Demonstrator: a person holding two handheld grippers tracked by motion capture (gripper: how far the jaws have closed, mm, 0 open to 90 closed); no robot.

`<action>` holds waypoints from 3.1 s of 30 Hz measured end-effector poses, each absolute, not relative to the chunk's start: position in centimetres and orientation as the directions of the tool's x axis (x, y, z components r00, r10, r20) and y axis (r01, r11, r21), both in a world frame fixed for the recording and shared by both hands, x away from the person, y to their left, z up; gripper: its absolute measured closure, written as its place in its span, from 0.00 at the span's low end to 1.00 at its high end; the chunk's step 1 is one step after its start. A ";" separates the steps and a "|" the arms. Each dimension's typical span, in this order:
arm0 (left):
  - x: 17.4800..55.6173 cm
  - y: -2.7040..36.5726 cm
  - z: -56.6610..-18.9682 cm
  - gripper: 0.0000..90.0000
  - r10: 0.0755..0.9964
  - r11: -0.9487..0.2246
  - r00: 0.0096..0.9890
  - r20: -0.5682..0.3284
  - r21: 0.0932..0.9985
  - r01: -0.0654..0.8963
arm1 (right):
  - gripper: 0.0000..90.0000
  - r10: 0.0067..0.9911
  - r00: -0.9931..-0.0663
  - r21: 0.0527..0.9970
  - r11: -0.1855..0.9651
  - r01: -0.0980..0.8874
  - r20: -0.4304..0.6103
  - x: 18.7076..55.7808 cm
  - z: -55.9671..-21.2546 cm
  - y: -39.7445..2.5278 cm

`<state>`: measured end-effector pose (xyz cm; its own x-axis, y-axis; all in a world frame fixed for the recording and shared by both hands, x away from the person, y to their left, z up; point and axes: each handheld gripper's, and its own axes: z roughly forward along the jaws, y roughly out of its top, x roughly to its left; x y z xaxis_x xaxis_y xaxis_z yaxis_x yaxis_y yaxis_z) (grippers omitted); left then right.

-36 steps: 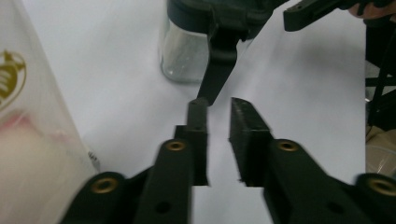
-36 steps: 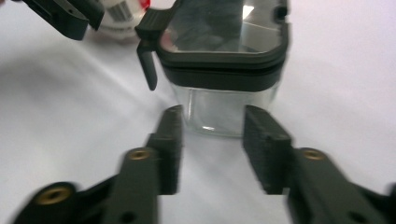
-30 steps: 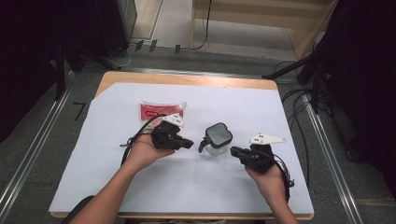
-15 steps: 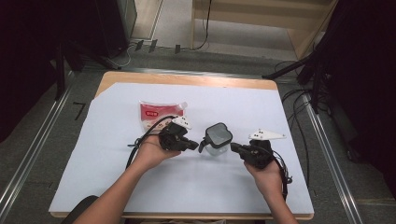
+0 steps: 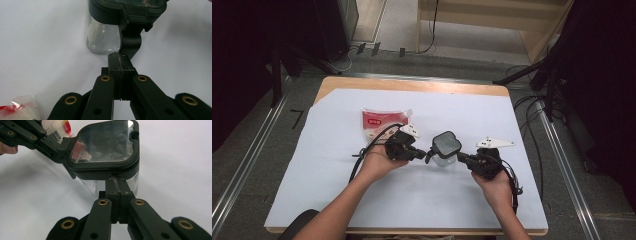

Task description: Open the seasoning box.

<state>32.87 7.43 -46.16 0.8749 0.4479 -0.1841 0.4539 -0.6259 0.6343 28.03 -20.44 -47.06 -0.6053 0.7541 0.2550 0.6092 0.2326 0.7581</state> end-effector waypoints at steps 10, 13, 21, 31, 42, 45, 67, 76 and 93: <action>33.0 6.6 -46.6 1.00 0.435 -0.625 0.880 -0.189 0.641 0.446 | 1.00 0.760 -0.594 0.758 0.218 0.614 0.263 28.5 -47.2 -20.7; 32.8 6.4 -46.5 1.00 0.431 -0.614 0.879 -0.202 0.649 0.450 | 1.00 0.763 -0.591 0.755 0.220 0.617 0.260 28.6 -47.2 -20.7; 32.2 5.8 -46.5 1.00 0.406 -0.618 0.888 -0.217 0.651 0.441 | 1.00 0.767 -0.587 0.752 0.221 0.621 0.260 28.9 -47.4 -20.7; 31.9 4.9 -46.7 1.00 0.406 -0.618 0.892 -0.199 0.660 0.428 | 1.00 0.769 -0.578 0.744 0.212 0.633 0.273 29.5 -47.8 -20.7; 31.6 3.7 -47.1 1.00 0.403 -0.613 0.895 -0.192 0.670 0.420 | 1.00 0.764 -0.580 0.740 0.210 0.639 0.284 30.3 -48.0 -20.7; 31.3 3.3 -47.2 1.00 0.409 -0.615 0.895 -0.178 0.670 0.415 | 1.00 0.765 -0.582 0.742 0.214 0.635 0.277 30.5 -48.1 -20.4; 30.7 3.0 -46.9 0.99 0.370 -0.588 0.883 -0.290 0.662 0.464 | 1.00 0.772 -0.578 0.745 0.217 0.630 0.264 31.6 -48.4 -19.5; 29.8 4.4 -45.6 0.90 0.338 -0.623 0.901 -0.271 0.654 0.430 | 1.00 0.750 -0.602 0.761 0.215 0.612 0.273 30.4 -47.2 -19.9; 30.7 7.6 -44.7 0.58 0.334 -0.625 0.899 -0.284 0.647 0.437 | 1.00 0.734 -0.627 0.755 0.248 0.607 0.263 26.5 -45.7 -19.8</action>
<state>30.65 7.55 -44.73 0.8987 0.3344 -0.2838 0.4369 -0.6254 0.6465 26.54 -19.78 -45.75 -0.6268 0.7335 0.2628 0.6069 0.2480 0.7551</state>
